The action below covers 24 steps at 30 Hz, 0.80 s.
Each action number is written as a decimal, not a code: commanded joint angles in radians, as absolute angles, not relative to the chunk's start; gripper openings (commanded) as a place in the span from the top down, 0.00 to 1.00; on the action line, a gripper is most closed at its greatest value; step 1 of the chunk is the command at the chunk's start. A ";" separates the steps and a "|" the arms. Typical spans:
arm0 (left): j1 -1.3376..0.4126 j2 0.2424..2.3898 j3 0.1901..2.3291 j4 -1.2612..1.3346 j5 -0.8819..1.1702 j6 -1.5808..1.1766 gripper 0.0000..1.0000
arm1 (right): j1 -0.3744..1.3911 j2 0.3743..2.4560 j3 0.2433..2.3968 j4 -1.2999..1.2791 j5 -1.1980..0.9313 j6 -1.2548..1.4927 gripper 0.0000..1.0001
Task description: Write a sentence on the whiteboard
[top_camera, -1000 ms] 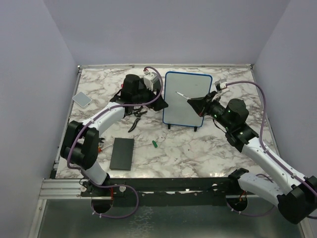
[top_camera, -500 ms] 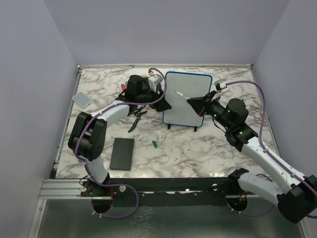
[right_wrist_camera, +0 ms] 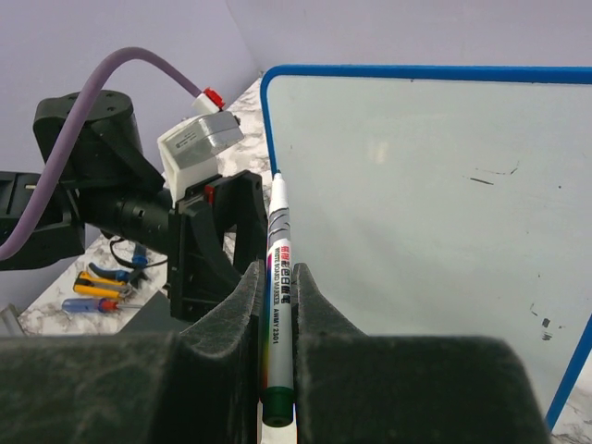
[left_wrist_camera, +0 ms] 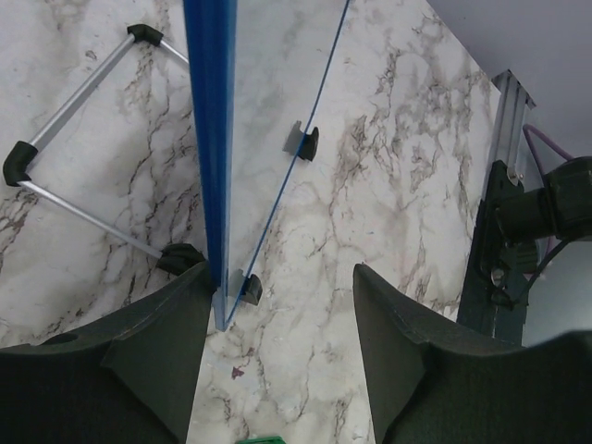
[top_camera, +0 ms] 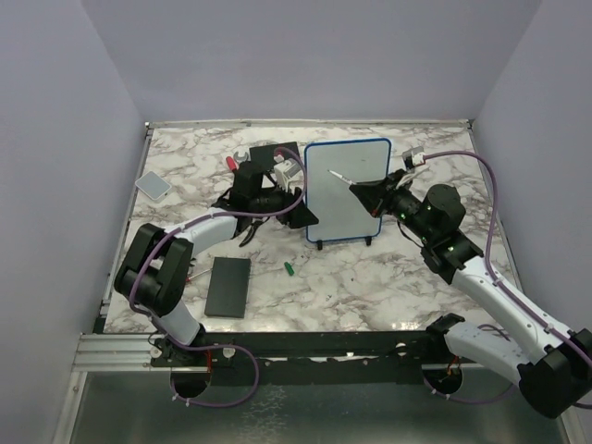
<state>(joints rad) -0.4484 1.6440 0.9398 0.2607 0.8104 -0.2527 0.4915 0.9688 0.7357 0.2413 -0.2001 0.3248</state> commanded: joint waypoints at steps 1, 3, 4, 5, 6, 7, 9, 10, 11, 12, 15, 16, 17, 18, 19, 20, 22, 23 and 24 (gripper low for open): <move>-0.484 1.590 0.890 0.321 0.823 -0.303 0.38 | 0.498 0.950 0.742 0.242 -0.215 0.333 0.99; -0.497 1.580 0.873 0.331 0.819 -0.309 0.38 | 0.499 0.946 0.741 0.242 -0.220 0.333 0.99; -0.500 1.577 0.864 0.332 0.815 -0.311 0.38 | 0.499 0.943 0.740 0.242 -0.222 0.331 0.99; -0.500 1.576 0.857 0.332 0.813 -0.313 0.37 | 0.498 0.941 0.738 0.242 -0.227 0.328 0.99; -0.500 1.574 0.851 0.329 0.805 -0.312 0.36 | 0.498 0.937 0.736 0.245 -0.236 0.325 0.99; -0.498 1.571 0.849 0.316 0.791 -0.302 0.35 | 0.499 0.930 0.732 0.250 -0.253 0.320 0.99; -0.494 1.561 0.853 0.286 0.757 -0.279 0.34 | 0.500 0.916 0.723 0.260 -0.277 0.313 0.99; -0.490 1.556 0.858 0.282 0.745 -0.274 0.33 | 0.499 0.910 0.720 0.261 -0.286 0.310 0.99; -0.487 1.553 0.863 0.281 0.740 -0.274 0.33 | 0.499 0.907 0.720 0.260 -0.294 0.303 0.99; -0.485 1.549 0.870 0.281 0.735 -0.273 0.32 | 0.500 0.905 0.721 0.256 -0.296 0.300 0.99; -0.481 1.545 0.899 0.284 0.738 -0.279 0.32 | 0.501 0.915 0.732 0.237 -0.291 0.296 0.99; -0.482 1.546 0.910 0.288 0.741 -0.282 0.34 | 0.501 0.922 0.733 0.235 -0.288 0.297 0.99; -0.482 1.548 0.918 0.291 0.747 -0.284 0.37 | 0.502 0.929 0.735 0.235 -0.286 0.297 0.99; -0.480 1.554 0.927 0.291 0.752 -0.284 0.42 | 0.504 0.935 0.737 0.237 -0.285 0.297 0.99; -0.480 1.562 0.935 0.292 0.755 -0.281 0.46 | 0.506 0.943 0.739 0.241 -0.282 0.298 0.99; -0.478 1.566 0.942 0.288 0.757 -0.279 0.48 | 0.508 0.952 0.744 0.243 -0.282 0.297 0.99; -0.473 1.575 0.949 0.286 0.762 -0.274 0.50 | 0.514 0.969 0.752 0.250 -0.284 0.297 0.99; -0.470 1.577 0.950 0.287 0.762 -0.271 0.50 | 0.516 0.975 0.754 0.256 -0.285 0.298 0.99; -0.466 1.579 0.951 0.286 0.762 -0.271 0.51 | 0.517 0.981 0.756 0.261 -0.285 0.298 0.99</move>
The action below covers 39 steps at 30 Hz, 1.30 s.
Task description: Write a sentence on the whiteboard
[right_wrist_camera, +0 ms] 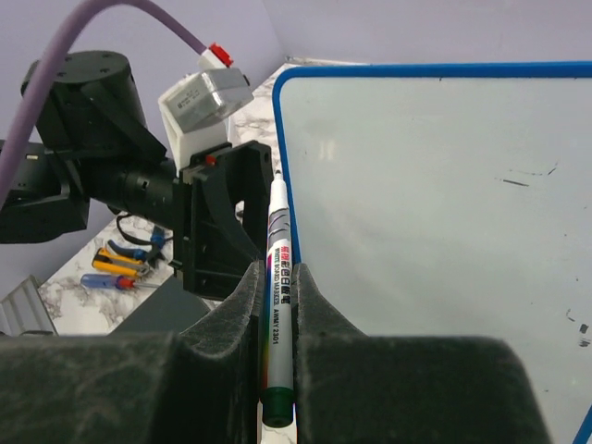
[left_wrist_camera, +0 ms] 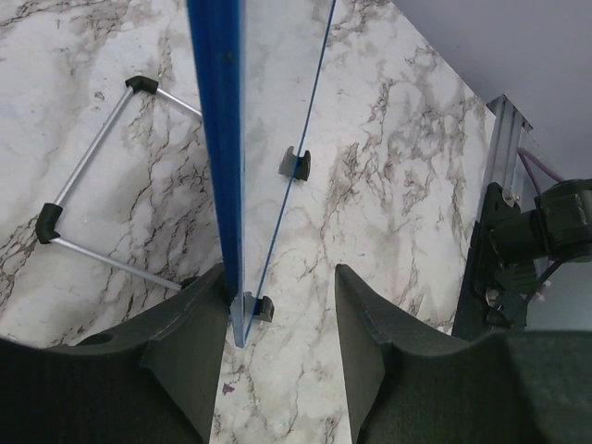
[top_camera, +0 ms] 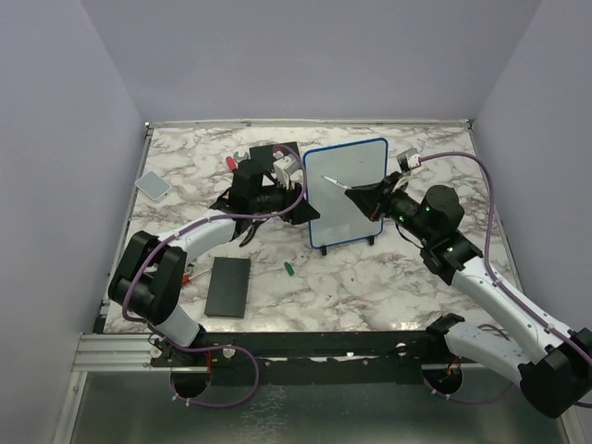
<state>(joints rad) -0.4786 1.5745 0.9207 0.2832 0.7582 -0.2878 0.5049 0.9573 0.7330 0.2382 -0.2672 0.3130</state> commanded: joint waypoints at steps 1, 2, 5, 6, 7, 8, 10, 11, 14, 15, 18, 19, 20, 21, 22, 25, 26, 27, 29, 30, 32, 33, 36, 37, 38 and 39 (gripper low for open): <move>-0.463 1.581 0.952 0.286 0.762 -0.269 0.52 | 0.517 0.988 0.759 0.265 -0.284 0.299 0.99; -0.460 1.585 0.954 0.286 0.765 -0.269 0.53 | 0.519 0.995 0.763 0.268 -0.285 0.298 0.99; -0.441 1.597 0.958 0.282 0.779 -0.266 0.55 | 0.521 1.017 0.771 0.278 -0.289 0.299 0.99; -0.434 1.601 0.961 0.282 0.790 -0.265 0.56 | 0.521 1.025 0.773 0.284 -0.290 0.301 0.99; -0.431 1.603 0.963 0.282 0.795 -0.262 0.58 | 0.522 1.031 0.774 0.289 -0.290 0.302 0.99; -0.431 1.603 0.965 0.282 0.797 -0.256 0.59 | 0.522 1.038 0.775 0.293 -0.290 0.304 0.99; -0.431 1.603 0.967 0.284 0.800 -0.253 0.62 | 0.523 1.048 0.783 0.297 -0.289 0.308 0.99; -0.431 1.607 0.969 0.284 0.803 -0.254 0.63 | 0.522 1.054 0.784 0.301 -0.291 0.309 0.99; -0.431 1.620 0.975 0.285 0.811 -0.255 0.71 | 0.523 1.065 0.793 0.310 -0.301 0.314 0.99; -0.432 1.626 0.977 0.285 0.813 -0.255 0.71 | 0.523 1.067 0.794 0.314 -0.302 0.316 1.00; -0.432 1.635 0.980 0.287 0.815 -0.256 0.73 | 0.523 1.072 0.795 0.320 -0.299 0.317 0.99; -0.432 1.635 0.982 0.287 0.814 -0.254 0.75 | 0.523 1.075 0.796 0.321 -0.298 0.316 0.99; -0.431 1.637 0.981 0.287 0.813 -0.254 0.77 | 0.524 1.076 0.796 0.325 -0.297 0.317 0.99; -0.431 1.638 0.979 0.287 0.813 -0.252 0.77 | 0.525 1.077 0.795 0.330 -0.296 0.319 0.99; -0.432 1.636 0.978 0.287 0.812 -0.251 0.78 | 0.524 1.079 0.794 0.335 -0.294 0.318 0.99; -0.432 1.638 0.974 0.287 0.808 -0.247 0.82 | 0.529 1.091 0.800 0.344 -0.280 0.319 0.99; -0.431 1.638 0.974 0.287 0.807 -0.246 0.84 | 0.531 1.097 0.803 0.346 -0.272 0.318 0.99; -0.431 1.640 0.974 0.287 0.807 -0.244 0.86 | 0.532 1.102 0.805 0.350 -0.266 0.317 0.99; -0.432 1.643 0.974 0.287 0.805 -0.244 0.88 | 0.534 1.111 0.804 0.364 -0.256 0.318 0.99; -0.431 1.644 0.973 0.287 0.806 -0.243 0.90 | 0.535 1.113 0.804 0.370 -0.250 0.320 0.99; -0.431 1.640 0.971 0.288 0.802 -0.241 0.92 | 0.536 1.117 0.805 0.377 -0.236 0.323 1.00; -0.431 1.639 0.970 0.287 0.800 -0.239 0.92 | 0.537 1.119 0.805 0.380 -0.229 0.322 0.99; -0.431 1.638 0.967 0.287 0.797 -0.238 0.94 | 0.540 1.123 0.804 0.395 -0.208 0.326 0.99; -0.432 1.637 0.966 0.288 0.795 -0.235 0.95 | 0.540 1.124 0.802 0.401 -0.202 0.326 0.99; -0.433 1.636 0.966 0.287 0.793 -0.235 0.95 | 0.540 1.124 0.803 0.404 -0.196 0.327 0.99; -0.435 1.633 0.965 0.287 0.787 -0.233 0.97 | 0.540 1.127 0.805 0.407 -0.189 0.327 0.99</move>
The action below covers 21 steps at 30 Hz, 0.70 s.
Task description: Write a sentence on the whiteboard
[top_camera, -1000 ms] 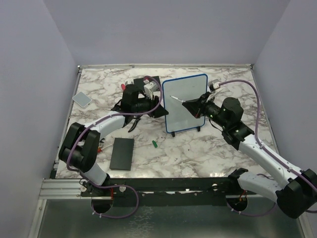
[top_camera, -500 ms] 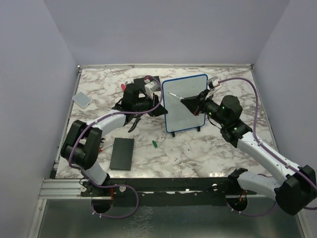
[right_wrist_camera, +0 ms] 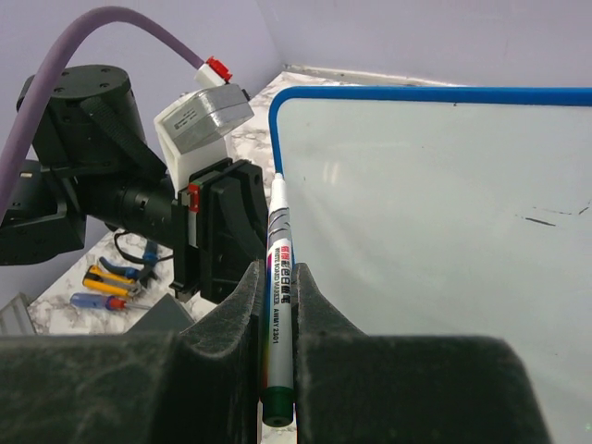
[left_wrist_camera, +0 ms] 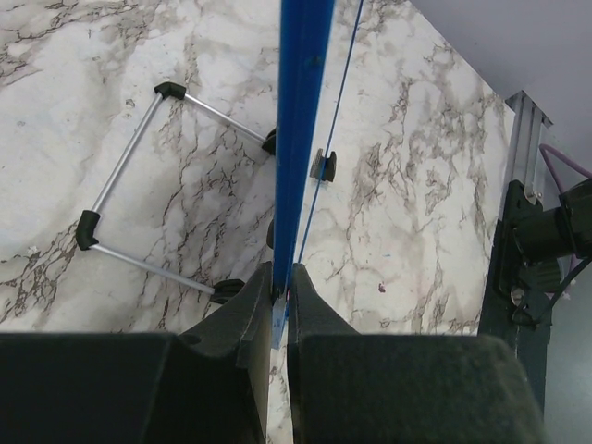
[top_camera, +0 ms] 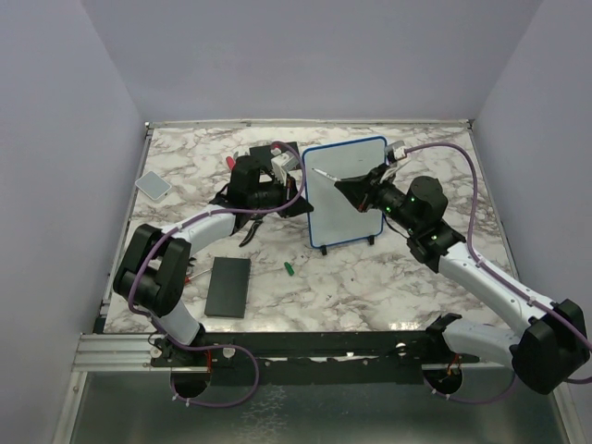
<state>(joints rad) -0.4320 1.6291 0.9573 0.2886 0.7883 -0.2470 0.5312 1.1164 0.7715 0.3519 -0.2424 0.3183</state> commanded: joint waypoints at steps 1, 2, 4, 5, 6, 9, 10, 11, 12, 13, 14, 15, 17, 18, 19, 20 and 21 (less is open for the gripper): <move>-0.439 1.629 0.963 0.287 0.781 -0.230 0.99 | 0.540 1.127 0.805 0.409 -0.186 0.328 0.99; -0.443 1.624 0.960 0.287 0.774 -0.227 0.99 | 0.541 1.128 0.806 0.409 -0.182 0.327 0.99; -0.449 1.609 0.953 0.284 0.755 -0.218 1.00 | 0.541 1.126 0.805 0.412 -0.177 0.327 0.99; -0.453 1.601 0.948 0.280 0.742 -0.212 1.00 | 0.542 1.124 0.804 0.414 -0.175 0.328 0.99; -0.458 1.593 0.942 0.274 0.724 -0.204 1.00 | 0.542 1.124 0.803 0.412 -0.174 0.327 0.99; -0.480 1.575 0.927 0.243 0.681 -0.173 1.00 | 0.543 1.116 0.797 0.410 -0.166 0.327 0.99; -0.490 1.570 0.925 0.231 0.670 -0.163 1.00 | 0.543 1.113 0.794 0.411 -0.165 0.327 0.99; -0.502 1.568 0.925 0.218 0.661 -0.153 1.00 | 0.543 1.110 0.791 0.411 -0.164 0.327 0.99; -0.512 1.568 0.925 0.205 0.652 -0.144 1.00 | 0.543 1.107 0.787 0.411 -0.164 0.328 0.99; -0.520 1.569 0.926 0.195 0.641 -0.139 1.00 | 0.543 1.103 0.784 0.412 -0.163 0.328 0.99; -0.526 1.574 0.928 0.189 0.633 -0.136 1.00 | 0.542 1.098 0.779 0.415 -0.161 0.329 1.00; -0.529 1.577 0.929 0.182 0.627 -0.136 1.00 | 0.543 1.094 0.774 0.418 -0.158 0.331 1.00; -0.529 1.584 0.930 0.177 0.623 -0.137 1.00 | 0.542 1.084 0.765 0.426 -0.154 0.332 1.00; -0.529 1.586 0.930 0.175 0.618 -0.138 1.00 | 0.543 1.079 0.760 0.427 -0.152 0.333 0.99; -0.529 1.587 0.930 0.172 0.614 -0.137 1.00 | 0.542 1.074 0.757 0.427 -0.149 0.333 0.99; -0.529 1.587 0.930 0.166 0.608 -0.135 1.00 | 0.543 1.070 0.754 0.429 -0.146 0.334 0.99; -0.529 1.586 0.929 0.162 0.604 -0.136 1.00 | 0.543 1.067 0.750 0.429 -0.145 0.334 0.99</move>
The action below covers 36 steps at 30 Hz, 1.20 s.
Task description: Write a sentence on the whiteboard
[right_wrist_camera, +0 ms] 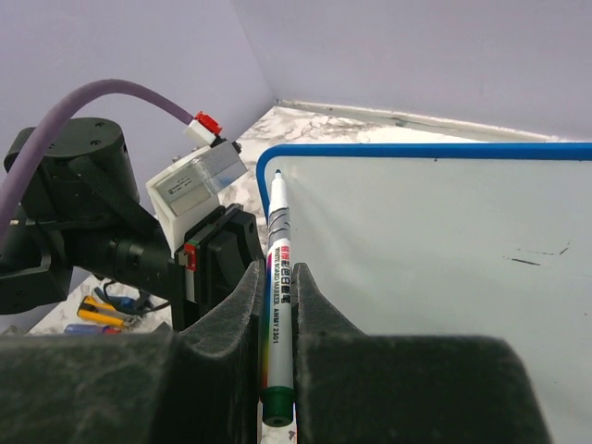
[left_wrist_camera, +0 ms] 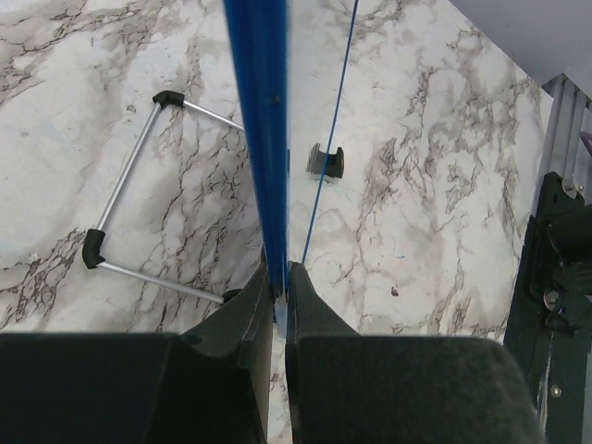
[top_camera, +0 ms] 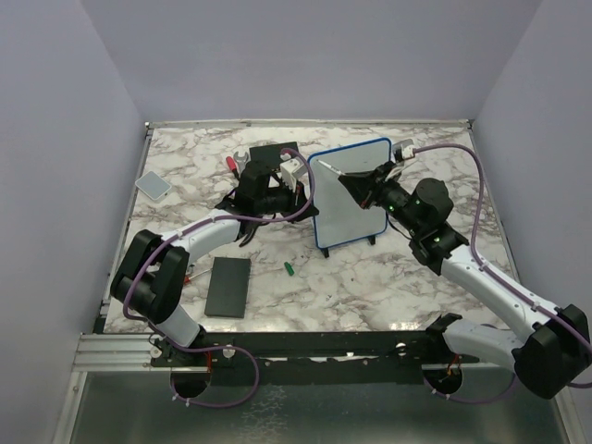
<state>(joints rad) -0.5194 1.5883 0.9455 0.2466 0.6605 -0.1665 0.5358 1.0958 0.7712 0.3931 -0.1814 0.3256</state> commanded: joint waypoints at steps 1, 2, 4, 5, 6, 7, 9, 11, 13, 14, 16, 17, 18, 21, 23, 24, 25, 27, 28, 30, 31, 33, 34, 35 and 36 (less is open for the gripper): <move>-0.530 1.585 0.927 0.161 0.602 -0.135 1.00 | 0.544 1.064 0.748 0.429 -0.141 0.334 0.99; -0.529 1.584 0.927 0.159 0.599 -0.134 1.00 | 0.543 1.061 0.747 0.427 -0.137 0.333 0.99; -0.529 1.582 0.927 0.155 0.597 -0.134 1.00 | 0.544 1.062 0.750 0.417 -0.134 0.327 1.00; -0.529 1.582 0.928 0.154 0.595 -0.135 1.00 | 0.544 1.063 0.751 0.413 -0.133 0.326 1.00; -0.529 1.582 0.928 0.150 0.595 -0.134 1.00 | 0.544 1.065 0.751 0.411 -0.135 0.324 1.00; -0.530 1.580 0.928 0.147 0.594 -0.132 1.00 | 0.544 1.067 0.751 0.412 -0.141 0.324 0.99; -0.528 1.579 0.927 0.141 0.588 -0.126 1.00 | 0.544 1.070 0.751 0.413 -0.157 0.325 0.99; -0.528 1.578 0.927 0.139 0.587 -0.123 1.00 | 0.545 1.069 0.749 0.418 -0.176 0.322 0.99; -0.527 1.580 0.927 0.139 0.590 -0.123 1.00 | 0.546 1.076 0.752 0.414 -0.191 0.317 0.99; -0.526 1.580 0.928 0.138 0.591 -0.125 1.00 | 0.547 1.081 0.756 0.407 -0.192 0.315 0.99; -0.526 1.581 0.928 0.138 0.595 -0.125 1.00 | 0.550 1.092 0.763 0.400 -0.189 0.312 0.99; -0.526 1.582 0.928 0.138 0.595 -0.125 1.00 | 0.552 1.098 0.765 0.397 -0.188 0.314 0.99; -0.526 1.580 0.928 0.139 0.595 -0.125 1.00 | 0.552 1.103 0.767 0.395 -0.184 0.316 0.99; -0.527 1.579 0.927 0.138 0.595 -0.124 1.00 | 0.554 1.111 0.770 0.397 -0.171 0.318 0.99; -0.527 1.580 0.927 0.138 0.598 -0.124 1.00 | 0.554 1.116 0.774 0.395 -0.160 0.319 0.99; -0.526 1.581 0.928 0.138 0.600 -0.124 1.00 | 0.555 1.116 0.774 0.395 -0.155 0.318 1.00; -0.526 1.581 0.928 0.138 0.601 -0.123 1.00 | 0.555 1.118 0.773 0.395 -0.147 0.317 0.99; -0.527 1.582 0.927 0.139 0.603 -0.122 1.00 | 0.555 1.121 0.776 0.391 -0.132 0.316 1.00; -0.527 1.580 0.927 0.138 0.603 -0.121 1.00 | 0.556 1.123 0.779 0.385 -0.123 0.318 0.99; -0.526 1.580 0.927 0.139 0.603 -0.120 1.00 | 0.555 1.127 0.781 0.377 -0.102 0.319 1.00; -0.527 1.580 0.925 0.139 0.604 -0.120 1.00 | 0.557 1.127 0.780 0.374 -0.093 0.318 1.00; -0.526 1.579 0.925 0.139 0.604 -0.119 1.00 | 0.557 1.125 0.778 0.367 -0.069 0.319 0.99; -0.526 1.580 0.925 0.138 0.604 -0.120 1.00 | 0.556 1.121 0.774 0.363 -0.056 0.318 0.99; -0.526 1.580 0.925 0.138 0.604 -0.120 1.00 | 0.557 1.116 0.770 0.361 -0.042 0.318 1.00; -0.526 1.580 0.925 0.138 0.605 -0.119 1.00 | 0.557 1.107 0.767 0.360 -0.030 0.319 1.00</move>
<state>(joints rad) -0.5240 1.5818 0.9455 0.2337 0.6353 -0.1555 0.5549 1.1137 0.7620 0.3962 -0.1295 0.3248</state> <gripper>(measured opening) 0.081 0.103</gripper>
